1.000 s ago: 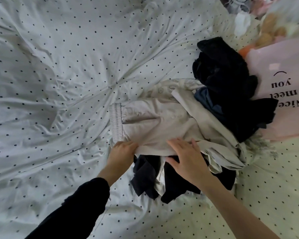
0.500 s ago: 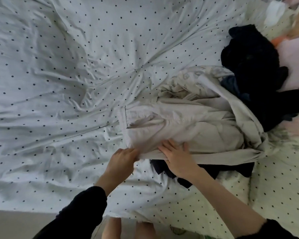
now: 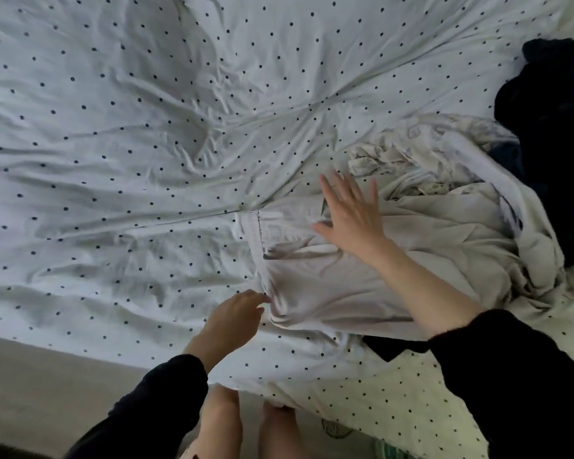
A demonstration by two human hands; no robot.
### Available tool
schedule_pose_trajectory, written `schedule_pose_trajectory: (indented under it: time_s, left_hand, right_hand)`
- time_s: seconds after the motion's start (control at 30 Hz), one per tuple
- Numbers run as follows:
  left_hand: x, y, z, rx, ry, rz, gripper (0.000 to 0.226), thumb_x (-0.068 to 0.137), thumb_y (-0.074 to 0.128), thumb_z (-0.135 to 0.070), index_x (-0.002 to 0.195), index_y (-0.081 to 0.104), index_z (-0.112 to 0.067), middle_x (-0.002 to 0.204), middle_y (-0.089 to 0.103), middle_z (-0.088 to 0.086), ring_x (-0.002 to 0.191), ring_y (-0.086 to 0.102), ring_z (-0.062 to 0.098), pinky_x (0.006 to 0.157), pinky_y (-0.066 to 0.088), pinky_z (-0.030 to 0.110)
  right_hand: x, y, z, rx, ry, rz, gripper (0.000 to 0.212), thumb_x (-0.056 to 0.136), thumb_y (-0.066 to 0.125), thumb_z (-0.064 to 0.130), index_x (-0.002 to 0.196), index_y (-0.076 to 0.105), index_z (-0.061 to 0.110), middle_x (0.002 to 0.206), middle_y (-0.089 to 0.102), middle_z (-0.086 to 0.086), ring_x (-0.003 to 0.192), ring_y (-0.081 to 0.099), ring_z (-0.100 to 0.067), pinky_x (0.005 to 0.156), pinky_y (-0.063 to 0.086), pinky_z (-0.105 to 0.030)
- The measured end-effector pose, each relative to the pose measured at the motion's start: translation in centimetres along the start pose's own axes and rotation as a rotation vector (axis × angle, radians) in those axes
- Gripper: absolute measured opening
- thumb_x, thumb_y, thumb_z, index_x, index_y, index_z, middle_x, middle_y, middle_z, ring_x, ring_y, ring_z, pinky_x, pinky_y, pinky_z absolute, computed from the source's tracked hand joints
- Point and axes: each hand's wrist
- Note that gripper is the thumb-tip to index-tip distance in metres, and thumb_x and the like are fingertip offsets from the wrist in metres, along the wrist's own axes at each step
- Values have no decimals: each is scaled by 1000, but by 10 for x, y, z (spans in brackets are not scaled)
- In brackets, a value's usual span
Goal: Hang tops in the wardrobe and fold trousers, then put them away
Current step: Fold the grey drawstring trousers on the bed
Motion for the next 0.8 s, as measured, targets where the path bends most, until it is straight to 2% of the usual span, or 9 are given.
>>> schedule_pose_trajectory:
  time_s: [0.1,0.17,0.23,0.33,0.4,0.5,0.6,0.7,0.8]
  left_hand:
    - [8,-9,9,-182,-65,-154,38,98,44,-17,136,47,-20,136,49,3,120,51,21,96,42,33]
    - [16,-15,13,-347,-142,-257,40,98,46,-17,137,44,-12,136,50,10,117,54,25,97,42,37]
    - [24,-22,13,-652,-328,-313,42,98,45,-22,138,41,-9,135,50,13,111,55,23,93,43,34]
    - [31,-30,7,-1196,-669,-182,57,95,49,-40,143,31,-14,139,43,10,111,50,23,86,44,37]
    - [30,-32,-2,-1348,-746,-21,70,91,53,-47,146,25,-14,141,38,10,117,48,28,85,46,42]
    - [31,-24,-19,-1329,-733,132,62,89,59,-44,132,42,-4,129,50,15,109,55,30,84,49,44]
    - [28,-19,-32,-1178,-598,85,24,90,62,-22,88,60,1,91,60,16,77,58,24,70,49,34]
    - [20,-18,-38,-1056,-408,10,15,89,62,-18,89,66,-4,82,59,11,75,52,20,69,39,33]
    - [6,-26,-44,-1017,-248,-22,12,91,61,-23,82,67,-18,71,61,-8,64,54,0,65,40,18]
  right_hand:
    - [27,10,24,-27,20,230,84,86,47,63,150,15,19,151,33,-9,140,28,-26,111,7,-60]
    - [14,25,47,-30,-64,194,45,91,51,42,128,52,17,127,57,-6,122,50,-24,109,21,-49]
    - [-17,40,61,43,-78,106,21,91,48,18,103,65,17,105,65,-3,105,58,-23,101,29,-37]
    - [-82,61,67,89,7,43,16,84,57,7,89,70,15,86,67,-3,85,62,-23,85,41,-34]
    - [-120,74,61,108,3,-7,12,72,71,3,76,71,15,74,68,-1,73,64,-22,76,48,-35]
    - [-150,87,47,124,-63,168,21,87,54,13,100,69,15,100,66,1,99,59,-22,95,35,-35]
    - [-153,88,37,178,-35,185,30,94,45,34,116,60,21,112,60,6,110,53,-18,97,31,-30]
    - [-142,81,39,261,-7,123,60,88,53,51,138,42,19,133,52,3,125,45,-17,104,31,-31]
    - [-125,70,49,337,-46,118,85,82,61,52,148,23,16,146,39,1,137,31,-16,117,12,-38]
Point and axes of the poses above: each hand's wrist, its own x-axis towards the middle knuckle, its own y-axis out of the palm, z = x × y
